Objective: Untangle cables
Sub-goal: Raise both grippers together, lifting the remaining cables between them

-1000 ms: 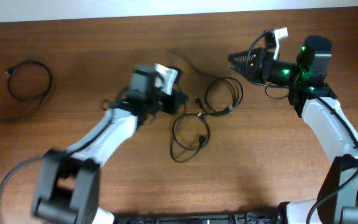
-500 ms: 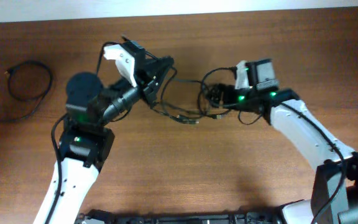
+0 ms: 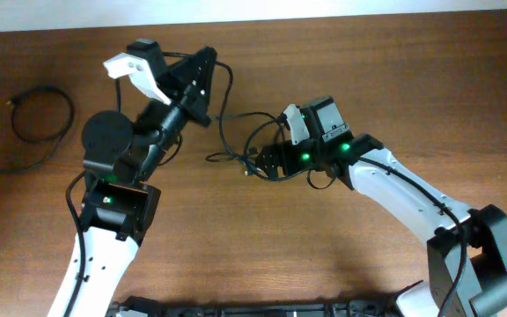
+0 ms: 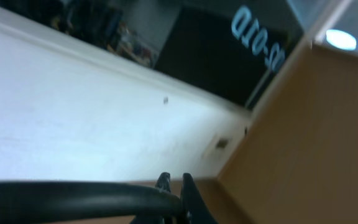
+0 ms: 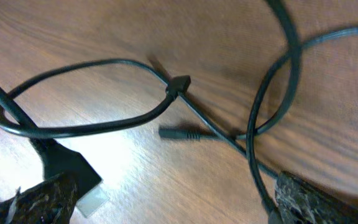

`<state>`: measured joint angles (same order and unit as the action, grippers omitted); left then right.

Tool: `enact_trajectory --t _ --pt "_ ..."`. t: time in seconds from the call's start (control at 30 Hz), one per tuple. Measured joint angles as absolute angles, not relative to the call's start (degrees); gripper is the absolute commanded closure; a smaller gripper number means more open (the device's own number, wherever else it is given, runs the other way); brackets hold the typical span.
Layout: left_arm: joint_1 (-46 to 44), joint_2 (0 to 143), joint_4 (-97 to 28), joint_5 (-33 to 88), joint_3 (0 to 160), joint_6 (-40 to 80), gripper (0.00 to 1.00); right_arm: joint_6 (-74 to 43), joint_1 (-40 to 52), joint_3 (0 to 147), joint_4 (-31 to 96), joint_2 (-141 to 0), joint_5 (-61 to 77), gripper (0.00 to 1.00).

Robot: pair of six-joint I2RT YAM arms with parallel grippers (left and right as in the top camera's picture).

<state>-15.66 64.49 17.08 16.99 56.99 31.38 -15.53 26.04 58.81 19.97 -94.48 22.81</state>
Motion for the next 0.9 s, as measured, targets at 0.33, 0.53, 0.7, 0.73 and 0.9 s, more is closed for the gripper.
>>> enact_trajectory --t 0.33,0.53,0.7,0.73,0.9 --pt "-17.28 64.49 15.73 8.97 56.99 37.23 1.00 -21.43 34.54 58.81 8.95 -94.48 20.75 0.01" --pt "-20.34 64.49 14.15 4.91 56.97 37.39 1.00 -39.35 34.54 58.78 -0.21 -95.55 15.03 0.17" --pt "-23.22 64.49 19.73 4.12 56.99 37.41 1.00 -45.82 34.54 58.78 -0.01 -99.88 11.94 0.19" --pt "-23.31 64.49 20.58 4.03 56.97 37.41 1.00 -46.52 34.54 58.78 0.84 -100.86 11.62 0.18" --pt "-23.31 64.49 23.24 2.70 56.97 37.36 1.00 -47.92 34.17 58.87 13.13 -101.73 4.89 0.12"
